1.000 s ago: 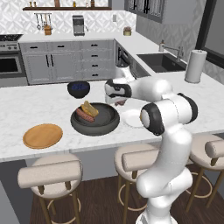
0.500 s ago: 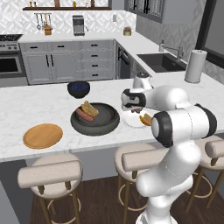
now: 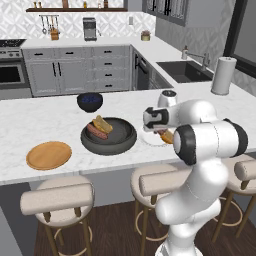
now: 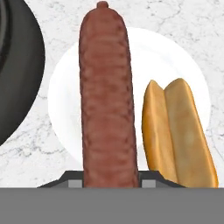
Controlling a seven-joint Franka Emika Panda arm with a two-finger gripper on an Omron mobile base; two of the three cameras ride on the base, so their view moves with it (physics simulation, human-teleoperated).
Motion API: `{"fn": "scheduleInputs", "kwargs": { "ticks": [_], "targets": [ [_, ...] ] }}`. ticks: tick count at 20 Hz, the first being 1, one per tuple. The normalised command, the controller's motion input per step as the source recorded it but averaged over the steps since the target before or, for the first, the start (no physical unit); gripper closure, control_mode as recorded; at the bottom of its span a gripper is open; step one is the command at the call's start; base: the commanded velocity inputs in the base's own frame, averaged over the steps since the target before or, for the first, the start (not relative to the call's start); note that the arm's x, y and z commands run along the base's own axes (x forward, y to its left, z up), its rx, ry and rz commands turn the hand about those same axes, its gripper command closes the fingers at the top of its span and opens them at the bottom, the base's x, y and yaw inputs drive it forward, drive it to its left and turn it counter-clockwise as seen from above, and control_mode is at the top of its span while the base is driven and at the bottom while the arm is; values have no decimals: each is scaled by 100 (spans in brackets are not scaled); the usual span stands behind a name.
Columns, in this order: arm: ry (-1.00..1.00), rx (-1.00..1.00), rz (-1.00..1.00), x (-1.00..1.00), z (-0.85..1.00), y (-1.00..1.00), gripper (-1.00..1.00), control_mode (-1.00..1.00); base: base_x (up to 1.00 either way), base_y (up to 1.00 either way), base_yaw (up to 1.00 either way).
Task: Place one bun and one sausage from the bowl on each plate.
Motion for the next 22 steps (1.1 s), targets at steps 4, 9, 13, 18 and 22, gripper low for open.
{"fn": "scheduleInputs", "kwargs": {
  "ticks": [4,9,13,18,22],
  "targets": [
    [2,11,0,2,-9,-32,100,-100,0,0,0],
    [0,2,0,1,-14,-1,100,-100,0,0,0],
    [-1,0,0,3,-12,8,100,-100,0,0,0],
    [0,0,0,11,-20,0,100,-100,0,0,0],
    [0,0,0,0,-11,6,100,-100,0,0,0]
  ]
}}
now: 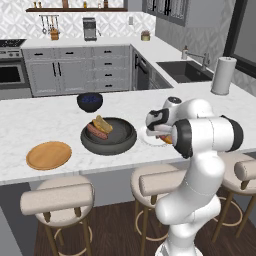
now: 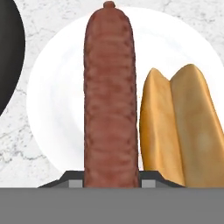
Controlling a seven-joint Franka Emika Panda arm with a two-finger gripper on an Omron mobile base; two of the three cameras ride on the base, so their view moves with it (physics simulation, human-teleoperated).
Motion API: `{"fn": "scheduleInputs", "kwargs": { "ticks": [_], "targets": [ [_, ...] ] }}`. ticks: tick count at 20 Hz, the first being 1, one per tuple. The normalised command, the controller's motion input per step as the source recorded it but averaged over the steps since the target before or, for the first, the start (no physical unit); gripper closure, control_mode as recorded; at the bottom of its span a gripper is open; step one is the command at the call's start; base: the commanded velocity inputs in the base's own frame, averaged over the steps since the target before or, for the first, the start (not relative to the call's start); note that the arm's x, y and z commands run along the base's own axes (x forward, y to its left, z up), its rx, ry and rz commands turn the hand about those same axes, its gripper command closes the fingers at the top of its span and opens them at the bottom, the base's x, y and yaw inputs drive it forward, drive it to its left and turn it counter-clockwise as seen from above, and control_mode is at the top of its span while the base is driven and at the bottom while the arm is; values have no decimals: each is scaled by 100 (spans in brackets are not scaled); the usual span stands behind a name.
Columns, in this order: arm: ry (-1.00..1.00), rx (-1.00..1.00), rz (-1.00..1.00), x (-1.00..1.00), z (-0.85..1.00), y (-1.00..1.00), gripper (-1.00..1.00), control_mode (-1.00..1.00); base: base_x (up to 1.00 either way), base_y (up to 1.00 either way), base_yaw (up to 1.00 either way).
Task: Place one bun and one sausage from the bowl on each plate.
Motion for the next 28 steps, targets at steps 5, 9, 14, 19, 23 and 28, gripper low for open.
{"fn": "scheduleInputs", "kwargs": {
  "ticks": [5,9,14,19,23,28],
  "targets": [
    [-1,0,0,0,-3,6,100,-100,0,0,0],
    [-3,0,0,6,-8,12,100,-100,0,0,0],
    [-1,0,0,11,-26,15,100,-100,0,0,0],
    [-1,0,0,0,-1,1,-100,-100,0,0,0],
    [-6,0,0,-1,10,0,-100,-100,0,0,0],
    [-8,-1,1,-25,67,1,-100,-100,0,0,0]
  ]
}}
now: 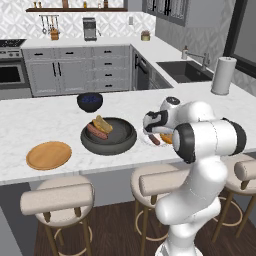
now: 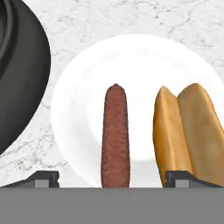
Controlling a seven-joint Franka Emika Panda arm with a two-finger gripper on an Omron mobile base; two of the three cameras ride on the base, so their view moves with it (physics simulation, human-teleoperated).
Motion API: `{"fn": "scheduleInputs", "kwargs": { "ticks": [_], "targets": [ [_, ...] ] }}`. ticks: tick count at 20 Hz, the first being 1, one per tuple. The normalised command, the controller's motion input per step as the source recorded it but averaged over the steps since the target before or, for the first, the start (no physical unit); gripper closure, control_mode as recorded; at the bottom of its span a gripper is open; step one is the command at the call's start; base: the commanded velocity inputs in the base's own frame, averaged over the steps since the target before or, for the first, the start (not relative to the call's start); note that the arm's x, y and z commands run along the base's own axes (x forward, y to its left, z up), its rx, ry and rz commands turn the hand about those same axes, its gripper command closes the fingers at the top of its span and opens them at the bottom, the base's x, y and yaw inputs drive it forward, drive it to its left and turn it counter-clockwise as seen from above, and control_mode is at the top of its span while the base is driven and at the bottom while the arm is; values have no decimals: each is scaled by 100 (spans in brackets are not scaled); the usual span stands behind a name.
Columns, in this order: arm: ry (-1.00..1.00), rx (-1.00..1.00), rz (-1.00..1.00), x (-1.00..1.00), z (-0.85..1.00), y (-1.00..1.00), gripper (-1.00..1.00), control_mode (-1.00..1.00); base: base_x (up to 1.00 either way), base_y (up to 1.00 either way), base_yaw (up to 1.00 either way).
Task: Place one bun and one sausage from the bowl on each plate.
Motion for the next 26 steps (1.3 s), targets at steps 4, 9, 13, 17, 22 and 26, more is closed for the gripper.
{"fn": "scheduleInputs", "kwargs": {
  "ticks": [4,9,13,17,22,26],
  "targets": [
    [-10,0,0,-47,99,16,-100,-100,0,0,0],
    [-19,0,7,-38,94,54,-100,-100,0,0,0],
    [-12,-1,7,-24,84,73,-100,-100,0,0,0],
    [-1,-6,7,0,51,100,-100,-100,0,0,0],
    [3,-1,7,10,25,100,-100,-100,0,0,0],
    [27,0,15,12,-7,89,-100,-100,0,0,0]
  ]
}}
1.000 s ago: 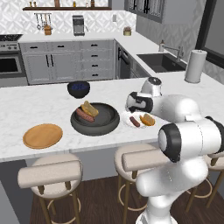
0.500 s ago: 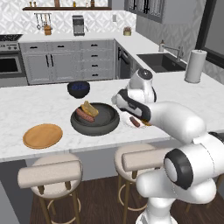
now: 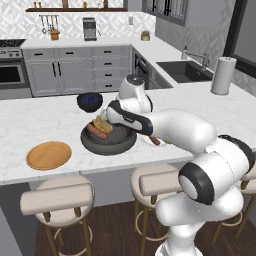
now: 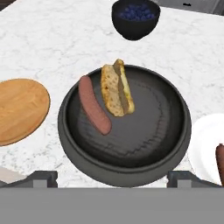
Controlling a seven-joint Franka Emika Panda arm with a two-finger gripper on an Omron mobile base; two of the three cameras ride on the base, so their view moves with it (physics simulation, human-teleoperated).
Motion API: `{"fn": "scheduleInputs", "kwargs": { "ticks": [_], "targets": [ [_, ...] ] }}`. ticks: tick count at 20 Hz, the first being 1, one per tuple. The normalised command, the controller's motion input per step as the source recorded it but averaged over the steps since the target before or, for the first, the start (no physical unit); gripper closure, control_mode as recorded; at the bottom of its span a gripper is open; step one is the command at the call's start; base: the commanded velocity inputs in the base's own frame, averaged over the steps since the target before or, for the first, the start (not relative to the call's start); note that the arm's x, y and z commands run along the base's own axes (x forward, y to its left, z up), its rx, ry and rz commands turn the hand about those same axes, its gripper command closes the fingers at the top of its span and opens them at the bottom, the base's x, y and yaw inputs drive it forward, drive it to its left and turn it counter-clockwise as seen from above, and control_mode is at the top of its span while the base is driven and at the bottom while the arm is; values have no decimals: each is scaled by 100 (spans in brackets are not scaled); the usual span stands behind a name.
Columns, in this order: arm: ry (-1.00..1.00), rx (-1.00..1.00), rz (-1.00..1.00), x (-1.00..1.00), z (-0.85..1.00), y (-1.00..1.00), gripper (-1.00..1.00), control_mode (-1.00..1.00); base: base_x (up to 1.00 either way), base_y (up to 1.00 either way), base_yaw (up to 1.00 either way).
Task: Place one bun and one sausage from the bowl on each plate.
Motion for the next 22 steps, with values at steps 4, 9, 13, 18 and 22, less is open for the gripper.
{"fn": "scheduleInputs", "kwargs": {
  "ticks": [4,9,13,18,22],
  "targets": [
    [4,5,7,28,-31,24,-100,-100,0,0,0],
    [6,1,0,40,-24,-2,-100,-100,0,0,0],
    [12,-2,-5,46,-30,0,-100,-100,0,0,0],
    [13,-7,-14,47,-47,1,-100,-100,0,0,0],
    [6,-1,-3,23,-40,0,-100,-100,0,0,0]
  ]
}}
